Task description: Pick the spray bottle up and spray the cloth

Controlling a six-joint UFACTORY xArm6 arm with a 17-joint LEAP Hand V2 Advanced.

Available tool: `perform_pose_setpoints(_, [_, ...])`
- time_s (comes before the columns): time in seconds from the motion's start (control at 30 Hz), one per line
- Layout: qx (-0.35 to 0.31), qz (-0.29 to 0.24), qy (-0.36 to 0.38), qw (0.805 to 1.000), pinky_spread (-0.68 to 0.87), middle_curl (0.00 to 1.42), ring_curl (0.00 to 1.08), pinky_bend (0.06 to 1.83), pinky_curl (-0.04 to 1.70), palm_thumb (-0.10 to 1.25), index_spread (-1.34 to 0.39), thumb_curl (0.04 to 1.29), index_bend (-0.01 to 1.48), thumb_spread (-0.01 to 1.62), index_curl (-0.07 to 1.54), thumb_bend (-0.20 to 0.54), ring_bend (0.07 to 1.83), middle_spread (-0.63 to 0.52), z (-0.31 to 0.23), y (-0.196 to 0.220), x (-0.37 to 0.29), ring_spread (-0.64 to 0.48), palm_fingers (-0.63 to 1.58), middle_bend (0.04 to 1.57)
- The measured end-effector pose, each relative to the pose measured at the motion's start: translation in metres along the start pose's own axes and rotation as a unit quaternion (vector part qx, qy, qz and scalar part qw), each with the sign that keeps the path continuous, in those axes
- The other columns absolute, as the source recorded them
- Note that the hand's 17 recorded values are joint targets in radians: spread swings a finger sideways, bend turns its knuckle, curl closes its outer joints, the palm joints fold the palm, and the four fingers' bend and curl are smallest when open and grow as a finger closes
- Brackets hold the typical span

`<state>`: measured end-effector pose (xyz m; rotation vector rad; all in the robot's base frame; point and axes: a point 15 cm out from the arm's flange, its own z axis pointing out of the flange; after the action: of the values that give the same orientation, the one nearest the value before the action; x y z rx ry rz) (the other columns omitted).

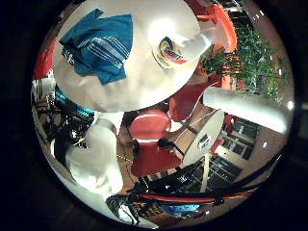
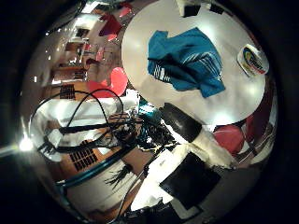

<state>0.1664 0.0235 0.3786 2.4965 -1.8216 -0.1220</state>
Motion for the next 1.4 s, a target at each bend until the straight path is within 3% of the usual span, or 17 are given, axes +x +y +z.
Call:
perform_pose_setpoints(0.13, [0.002,0.013,0.004,1.0,0.5,0.36,0.16,0.22,0.3,0.6,-0.32,0.31,0.18,1.21,0.37,-0.025,0.18,0.07,-0.005,0.006,0.011,0.26,0.35,0.22])
perform_pose_setpoints(0.37, [0.019,0.062,0.018,0.998,0.5,0.36,0.18,0.28,0.31,0.38,-0.3,0.25,0.16,1.17,0.33,-0.028,0.2,0.08,-0.018,0.013,0.048,0.26,0.29,0.22])
perform_pose_setpoints(0.63, [0.058,0.132,0.019,0.989,0.51,0.36,0.2,0.31,0.31,0.35,-0.3,0.24,0.17,1.16,0.31,-0.021,0.2,0.08,-0.046,0.03,0.103,0.26,0.28,0.22])
perform_pose_setpoints(0.97, [0.09,0.212,-0.041,0.972,0.52,0.36,0.22,0.33,0.3,0.35,-0.29,0.24,0.16,1.15,0.31,-0.02,0.2,0.08,-0.052,0.063,0.164,0.26,0.28,0.23])
perform_pose_setpoints(1.17, [0.114,0.257,-0.08,0.956,0.52,0.36,0.23,0.33,0.3,0.35,-0.29,0.24,0.16,1.15,0.3,-0.02,0.2,0.09,-0.047,0.08,0.196,0.27,0.27,0.23])
perform_pose_setpoints(1.4, [0.206,0.305,-0.151,0.918,0.51,0.36,0.24,0.35,0.29,0.36,-0.27,0.25,0.16,1.14,0.29,-0.019,0.21,0.11,-0.031,0.089,0.226,0.27,0.26,0.24])
